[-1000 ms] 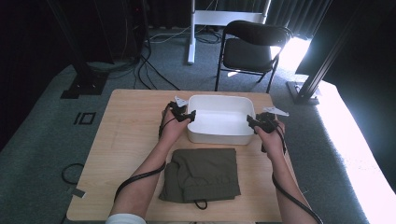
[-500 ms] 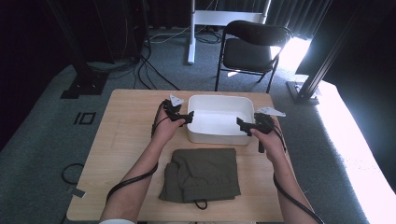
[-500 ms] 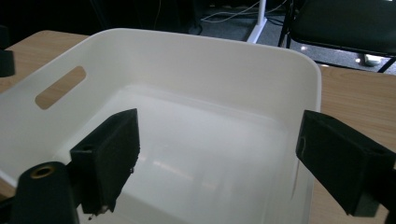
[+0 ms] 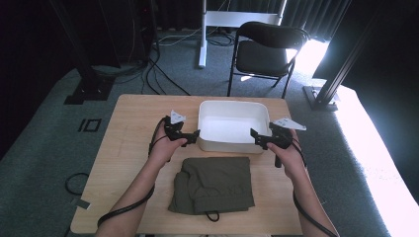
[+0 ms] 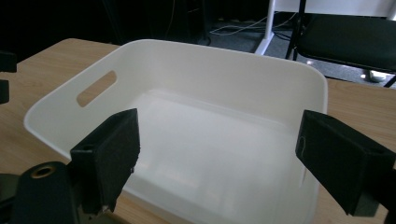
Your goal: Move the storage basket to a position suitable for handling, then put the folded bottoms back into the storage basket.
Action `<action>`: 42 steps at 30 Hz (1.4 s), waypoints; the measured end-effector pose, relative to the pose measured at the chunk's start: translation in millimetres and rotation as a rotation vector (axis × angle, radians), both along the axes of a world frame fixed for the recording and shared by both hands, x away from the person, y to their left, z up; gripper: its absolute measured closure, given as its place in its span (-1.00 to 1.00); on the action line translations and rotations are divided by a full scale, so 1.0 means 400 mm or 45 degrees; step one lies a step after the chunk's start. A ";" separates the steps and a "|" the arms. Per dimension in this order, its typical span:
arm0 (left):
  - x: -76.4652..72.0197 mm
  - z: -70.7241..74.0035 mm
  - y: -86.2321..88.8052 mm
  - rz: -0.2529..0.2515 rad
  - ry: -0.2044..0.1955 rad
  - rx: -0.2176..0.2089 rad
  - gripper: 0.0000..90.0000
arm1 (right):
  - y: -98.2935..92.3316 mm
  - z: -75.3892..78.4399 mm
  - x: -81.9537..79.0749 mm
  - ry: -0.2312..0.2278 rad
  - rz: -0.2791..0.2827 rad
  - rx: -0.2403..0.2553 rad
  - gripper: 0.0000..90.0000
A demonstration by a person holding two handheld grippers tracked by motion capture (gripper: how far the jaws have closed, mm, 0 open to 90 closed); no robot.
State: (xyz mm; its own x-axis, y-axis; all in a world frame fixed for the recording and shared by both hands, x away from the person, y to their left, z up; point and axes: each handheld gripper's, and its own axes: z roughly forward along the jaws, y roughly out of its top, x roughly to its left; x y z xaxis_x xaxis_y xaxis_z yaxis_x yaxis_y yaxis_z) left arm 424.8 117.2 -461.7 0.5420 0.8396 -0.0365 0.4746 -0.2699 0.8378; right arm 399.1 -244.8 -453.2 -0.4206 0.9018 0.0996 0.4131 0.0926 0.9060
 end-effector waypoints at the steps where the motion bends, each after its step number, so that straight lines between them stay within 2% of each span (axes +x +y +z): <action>1: -0.006 0.000 0.006 0.002 -0.003 -0.002 -0.62 | 0.001 0.000 -0.002 -0.001 0.004 -0.001 -0.70; 5: -0.028 0.001 0.019 -0.007 0.005 -0.014 -0.62 | 0.005 -0.004 -0.017 -0.008 0.020 0.002 -0.70; 7: -0.038 -0.002 0.023 -0.018 0.019 -0.038 -0.62 | 0.006 -0.006 -0.024 -0.009 0.026 0.005 -0.70; 9: -0.046 -0.004 0.028 -0.021 0.059 -0.033 -0.62 | 0.007 -0.009 -0.031 -0.006 0.028 0.010 -0.70; 16: -0.076 -0.012 0.031 -0.064 0.076 -0.047 -0.62 | 0.012 -0.016 -0.065 -0.021 0.065 0.006 -0.70; 26: -0.119 -0.025 0.044 -0.083 0.099 -0.051 -0.62 | 0.020 -0.035 -0.104 -0.018 0.090 -0.006 -0.70; 35: -0.168 -0.035 0.047 -0.111 0.108 -0.059 -0.62 | 0.029 -0.085 -0.140 0.017 0.111 -0.014 -0.70; 42: -0.204 -0.053 0.048 -0.110 0.083 -0.040 -0.62 | 0.027 -0.126 -0.161 0.067 0.113 -0.021 -0.70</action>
State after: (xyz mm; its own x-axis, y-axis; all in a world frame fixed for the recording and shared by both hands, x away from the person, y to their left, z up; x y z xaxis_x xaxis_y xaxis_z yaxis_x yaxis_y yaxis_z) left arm 343.3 136.6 -483.0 0.6080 0.7876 -0.0998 0.5044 -0.2862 0.8147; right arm 334.7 -233.9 -503.6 -0.4937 0.8627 0.1092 0.4493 0.1455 0.8814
